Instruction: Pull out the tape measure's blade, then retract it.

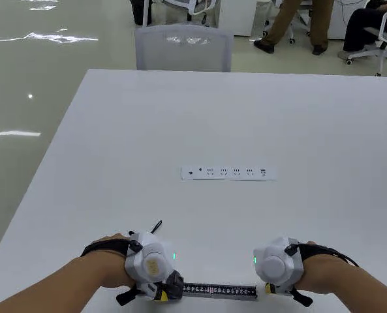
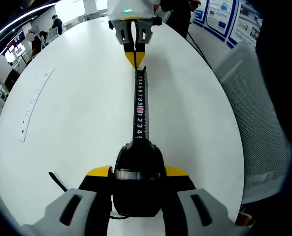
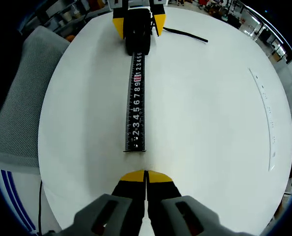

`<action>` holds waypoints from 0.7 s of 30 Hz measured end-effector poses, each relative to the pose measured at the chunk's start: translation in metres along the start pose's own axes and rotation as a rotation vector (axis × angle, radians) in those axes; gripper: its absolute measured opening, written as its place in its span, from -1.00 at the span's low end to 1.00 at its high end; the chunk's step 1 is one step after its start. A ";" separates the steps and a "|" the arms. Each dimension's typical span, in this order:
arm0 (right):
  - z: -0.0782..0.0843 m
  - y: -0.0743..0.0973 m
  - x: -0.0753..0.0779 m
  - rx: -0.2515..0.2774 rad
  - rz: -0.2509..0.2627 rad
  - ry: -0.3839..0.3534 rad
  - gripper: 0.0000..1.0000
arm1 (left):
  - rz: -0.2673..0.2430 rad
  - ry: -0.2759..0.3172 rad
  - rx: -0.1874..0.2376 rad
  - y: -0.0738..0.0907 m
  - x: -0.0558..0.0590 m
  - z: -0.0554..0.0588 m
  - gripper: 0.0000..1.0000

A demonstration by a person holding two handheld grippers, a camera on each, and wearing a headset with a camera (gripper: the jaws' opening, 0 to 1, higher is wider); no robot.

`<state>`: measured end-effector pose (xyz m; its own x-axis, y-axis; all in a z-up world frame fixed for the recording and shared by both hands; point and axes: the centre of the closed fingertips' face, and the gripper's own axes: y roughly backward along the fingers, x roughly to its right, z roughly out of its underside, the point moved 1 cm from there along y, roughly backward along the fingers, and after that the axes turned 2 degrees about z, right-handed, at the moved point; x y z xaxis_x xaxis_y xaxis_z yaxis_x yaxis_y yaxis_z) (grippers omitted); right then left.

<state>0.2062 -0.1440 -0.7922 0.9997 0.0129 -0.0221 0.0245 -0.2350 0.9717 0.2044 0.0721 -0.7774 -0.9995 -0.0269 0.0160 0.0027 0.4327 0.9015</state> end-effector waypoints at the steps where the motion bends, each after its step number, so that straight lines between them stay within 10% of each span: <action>1: 0.001 0.001 0.000 0.003 0.001 0.003 -1.00 | 0.000 0.000 -0.001 0.000 0.001 0.000 -0.33; 12: -0.030 0.013 0.001 0.112 0.026 -0.018 -0.26 | -0.007 0.016 -0.015 -0.001 0.004 0.003 -0.33; 21: -0.043 -0.013 0.000 0.105 0.014 0.037 -0.41 | -0.017 0.048 -0.012 -0.003 0.004 0.003 -0.33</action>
<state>0.2057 -0.0989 -0.7949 0.9990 0.0447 0.0020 0.0131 -0.3356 0.9419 0.2000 0.0736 -0.7817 -0.9968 -0.0772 0.0213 -0.0132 0.4206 0.9072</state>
